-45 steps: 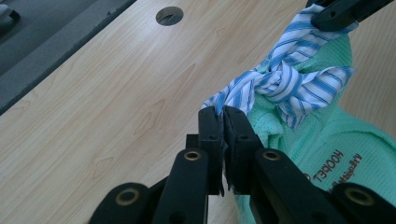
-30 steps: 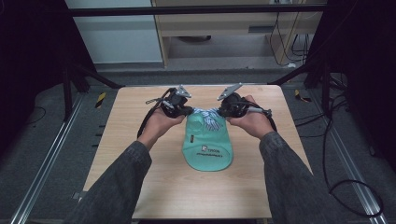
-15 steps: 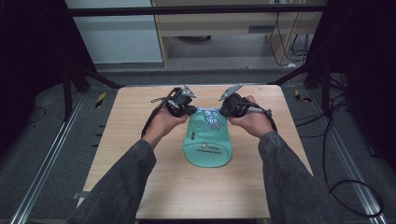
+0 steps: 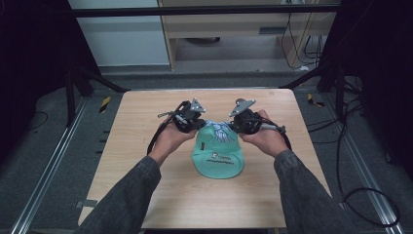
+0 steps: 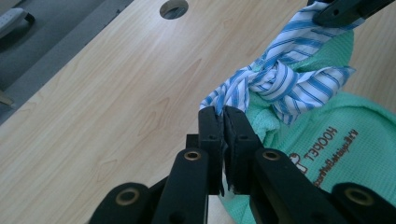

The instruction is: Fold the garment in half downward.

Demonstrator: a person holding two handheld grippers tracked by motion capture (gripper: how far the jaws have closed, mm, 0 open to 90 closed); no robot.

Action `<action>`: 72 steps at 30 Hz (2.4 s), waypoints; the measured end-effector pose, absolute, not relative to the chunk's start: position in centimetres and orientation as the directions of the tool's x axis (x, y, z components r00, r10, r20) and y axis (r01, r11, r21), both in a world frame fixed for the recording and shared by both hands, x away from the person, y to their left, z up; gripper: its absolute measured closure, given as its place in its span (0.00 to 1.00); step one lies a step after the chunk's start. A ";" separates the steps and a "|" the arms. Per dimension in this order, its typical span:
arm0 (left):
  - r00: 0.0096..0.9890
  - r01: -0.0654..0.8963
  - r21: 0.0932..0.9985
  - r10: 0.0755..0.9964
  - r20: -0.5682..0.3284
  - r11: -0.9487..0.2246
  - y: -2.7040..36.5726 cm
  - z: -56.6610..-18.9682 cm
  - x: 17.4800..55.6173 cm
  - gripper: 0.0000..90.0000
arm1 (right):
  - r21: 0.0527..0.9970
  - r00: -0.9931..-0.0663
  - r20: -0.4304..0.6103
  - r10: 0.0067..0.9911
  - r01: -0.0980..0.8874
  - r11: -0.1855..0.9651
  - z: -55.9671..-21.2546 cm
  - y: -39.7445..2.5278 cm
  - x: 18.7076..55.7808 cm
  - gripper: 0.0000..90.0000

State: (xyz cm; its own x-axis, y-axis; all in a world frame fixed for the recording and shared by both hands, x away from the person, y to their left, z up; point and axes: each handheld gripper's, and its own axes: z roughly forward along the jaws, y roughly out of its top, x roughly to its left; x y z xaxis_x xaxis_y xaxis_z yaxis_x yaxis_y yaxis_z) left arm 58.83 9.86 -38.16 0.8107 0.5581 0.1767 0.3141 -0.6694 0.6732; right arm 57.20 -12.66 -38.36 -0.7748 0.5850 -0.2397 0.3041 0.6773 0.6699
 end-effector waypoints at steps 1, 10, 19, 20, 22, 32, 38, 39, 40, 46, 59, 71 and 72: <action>0.812 0.313 0.673 0.556 0.176 -0.670 9.9 -38.3 58.7 0.96 | 0.668 -0.775 -0.245 0.582 0.300 0.681 -38.4 -12.7 57.0 0.94; 0.827 0.308 0.680 0.541 0.155 -0.666 10.0 -39.2 56.4 0.96 | 0.669 -0.789 -0.241 0.565 0.286 0.685 -39.7 -13.0 54.8 0.94; 0.835 0.314 0.686 0.535 0.130 -0.657 10.0 -40.1 55.2 0.96 | 0.661 -0.805 -0.245 0.540 0.269 0.700 -40.5 -13.4 53.4 0.93; 0.836 0.315 0.685 0.534 0.128 -0.657 10.0 -40.3 55.0 0.96 | 0.662 -0.807 -0.241 0.539 0.269 0.699 -40.7 -13.5 53.3 0.93; 0.838 0.318 0.682 0.531 0.122 -0.659 10.0 -40.7 54.8 0.96 | 0.663 -0.810 -0.235 0.537 0.271 0.698 -41.1 -13.5 53.0 0.93; 0.847 0.317 0.682 0.520 0.109 -0.659 10.2 -42.1 53.8 0.96 | 0.663 -0.820 -0.221 0.527 0.270 0.698 -42.7 -13.7 51.9 0.93; 0.852 0.316 0.690 0.515 0.096 -0.651 10.3 -42.8 53.1 0.96 | 0.667 -0.822 -0.215 0.528 0.271 0.694 -43.2 -13.9 51.3 0.93; 0.853 0.313 0.689 0.512 0.098 -0.653 10.3 -42.9 53.1 0.96 | 0.668 -0.822 -0.215 0.527 0.270 0.693 -43.3 -13.9 51.2 0.93; 0.854 0.317 0.692 0.512 0.089 -0.649 10.3 -43.2 52.8 0.96 | 0.670 -0.823 -0.212 0.526 0.270 0.692 -43.4 -13.9 51.1 0.93; 0.865 0.308 0.686 0.495 0.087 -0.659 10.2 -43.5 52.3 0.96 | 0.661 -0.828 -0.215 0.518 0.267 0.701 -43.9 -14.0 50.5 0.93; 0.884 0.285 0.705 0.462 0.068 -0.649 10.7 -44.1 50.9 0.96 | 0.650 -0.837 -0.230 0.497 0.248 0.718 -43.9 -14.2 49.1 0.92; 0.890 0.268 0.709 0.450 0.078 -0.653 10.9 -44.7 49.9 0.96 | 0.641 -0.844 -0.245 0.477 0.228 0.733 -44.3 -14.0 47.8 0.92; 0.891 0.266 0.707 0.447 0.079 -0.656 11.0 -44.8 49.8 0.96 | 0.643 -0.843 -0.244 0.479 0.229 0.731 -44.4 -14.0 47.8 0.92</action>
State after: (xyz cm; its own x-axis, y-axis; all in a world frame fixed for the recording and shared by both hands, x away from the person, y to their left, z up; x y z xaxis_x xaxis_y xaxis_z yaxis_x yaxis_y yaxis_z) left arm 49.84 10.98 -44.77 0.8910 0.4471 0.0792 0.2662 -0.6555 0.7067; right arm 47.78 -14.00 -44.36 -0.8433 0.4789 -0.2438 0.2291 0.7308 0.6430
